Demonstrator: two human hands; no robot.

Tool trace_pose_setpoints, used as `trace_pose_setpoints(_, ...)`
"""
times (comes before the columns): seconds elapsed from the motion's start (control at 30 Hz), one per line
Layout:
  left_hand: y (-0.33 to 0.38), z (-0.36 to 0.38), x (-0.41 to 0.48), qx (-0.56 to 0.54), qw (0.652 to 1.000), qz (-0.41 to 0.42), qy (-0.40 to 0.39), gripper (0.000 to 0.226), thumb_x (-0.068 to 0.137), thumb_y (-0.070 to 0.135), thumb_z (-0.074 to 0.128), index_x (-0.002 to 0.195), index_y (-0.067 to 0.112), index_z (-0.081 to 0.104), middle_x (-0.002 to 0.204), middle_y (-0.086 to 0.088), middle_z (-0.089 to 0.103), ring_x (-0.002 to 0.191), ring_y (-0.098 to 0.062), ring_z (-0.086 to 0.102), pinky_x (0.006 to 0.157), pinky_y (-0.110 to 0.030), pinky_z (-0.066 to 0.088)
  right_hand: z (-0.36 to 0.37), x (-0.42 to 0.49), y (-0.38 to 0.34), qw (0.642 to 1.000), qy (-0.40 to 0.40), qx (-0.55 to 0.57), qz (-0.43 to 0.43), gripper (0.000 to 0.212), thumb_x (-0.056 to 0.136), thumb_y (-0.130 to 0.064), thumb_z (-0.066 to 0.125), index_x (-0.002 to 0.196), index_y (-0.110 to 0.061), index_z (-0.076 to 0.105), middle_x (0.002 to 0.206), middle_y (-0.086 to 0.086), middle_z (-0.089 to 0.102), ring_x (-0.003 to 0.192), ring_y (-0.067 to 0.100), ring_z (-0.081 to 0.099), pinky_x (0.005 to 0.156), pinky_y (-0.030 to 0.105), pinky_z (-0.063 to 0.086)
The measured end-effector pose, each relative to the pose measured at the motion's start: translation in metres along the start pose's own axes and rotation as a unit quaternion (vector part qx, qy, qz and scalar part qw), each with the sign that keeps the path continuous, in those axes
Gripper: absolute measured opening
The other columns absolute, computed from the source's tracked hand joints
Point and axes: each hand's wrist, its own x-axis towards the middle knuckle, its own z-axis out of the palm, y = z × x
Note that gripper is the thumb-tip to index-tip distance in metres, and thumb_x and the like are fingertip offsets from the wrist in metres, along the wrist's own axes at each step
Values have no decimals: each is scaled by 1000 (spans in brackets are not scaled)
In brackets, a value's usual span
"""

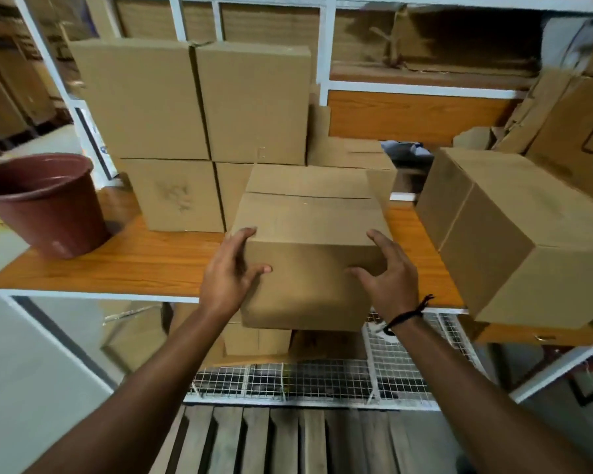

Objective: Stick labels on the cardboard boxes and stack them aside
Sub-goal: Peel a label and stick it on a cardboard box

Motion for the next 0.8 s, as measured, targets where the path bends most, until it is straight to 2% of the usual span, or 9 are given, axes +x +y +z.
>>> trace_pose_setpoints(0.07, -22, -14, 0, 4, 1000, -12, -11, 66, 75, 25, 83, 132, 28, 51, 124, 7, 55, 99, -10, 52, 82, -32, 52, 28, -6, -4, 1000, -2, -7, 17, 76, 68, -31, 86, 135, -31, 51, 139, 7, 52, 128, 26, 47, 101, 45, 46)
trace_pose_setpoints(0.13, -43, -25, 2, 3, 1000, -10, -22, 65, 76, 25, 83, 132, 29, 50, 124, 4, 56, 99, -12, 53, 83, -36, 53, 50, -9, -9, 999, 6, -11, 31, 76, 67, -34, 86, 135, -33, 52, 141, 8, 50, 128, 25, 48, 100, 41, 47)
trace_pose_setpoints(0.2, -59, -31, 5, -1, 999, -19, -31, 65, 77, 25, 82, 133, 29, 49, 127, 4, 54, 106, -13, 53, 86, -39, 54, 66, -11, -14, 999, 20, -12, 34, 75, 66, -33, 86, 133, -33, 53, 141, 7, 50, 124, 23, 50, 98, 36, 48)
trace_pose_setpoints(0.3, -71, -32, 11, -20, 998, -26, -47, 65, 79, 22, 80, 135, 28, 48, 130, 13, 46, 116, -12, 49, 93, -43, 54, 80, -12, -17, 998, 27, -12, 52, 73, 67, -33, 86, 133, -35, 53, 143, 6, 48, 115, 19, 54, 94, 32, 49)
trace_pose_setpoints(0.4, -79, -26, 17, -24, 998, -23, -59, 66, 79, 21, 80, 136, 26, 48, 130, 16, 44, 121, -11, 47, 97, -46, 51, 84, -10, -13, 998, 28, -16, 52, 74, 68, -35, 85, 134, -34, 52, 144, 4, 48, 130, 22, 46, 100, 37, 46)
trace_pose_setpoints(0.57, -91, -13, 24, -4, 997, -18, -69, 65, 79, 23, 80, 136, 24, 48, 135, 3, 53, 118, -6, 44, 96, -42, 51, 88, -4, -4, 998, 22, -30, 48, 75, 68, -35, 84, 136, -33, 51, 142, 0, 50, 133, 20, 43, 101, 32, 44)
trace_pose_setpoints(0.67, -94, -7, 29, 1, 997, -24, -69, 63, 81, 22, 79, 135, 24, 48, 133, 1, 53, 108, -5, 46, 89, -41, 54, 92, 0, 0, 998, 30, -36, 44, 75, 67, -36, 85, 135, -30, 52, 140, 0, 52, 132, 20, 46, 97, 25, 42)
trace_pose_setpoints(0.73, -95, -4, 34, 3, 998, -23, -66, 61, 81, 22, 79, 135, 25, 49, 133, 0, 52, 107, -6, 46, 86, -42, 55, 96, 5, 3, 997, 34, -43, 46, 76, 67, -36, 85, 135, -27, 53, 139, 1, 54, 129, 20, 48, 95, 26, 43)
trace_pose_setpoints(0.8, -98, -1, 40, -3, 998, -21, -65, 61, 82, 25, 78, 134, 28, 47, 136, -1, 52, 113, -10, 46, 88, -44, 55, 99, 11, 8, 997, 32, -51, 42, 76, 66, -40, 84, 135, -27, 54, 138, 3, 54, 126, 23, 51, 92, 31, 49)
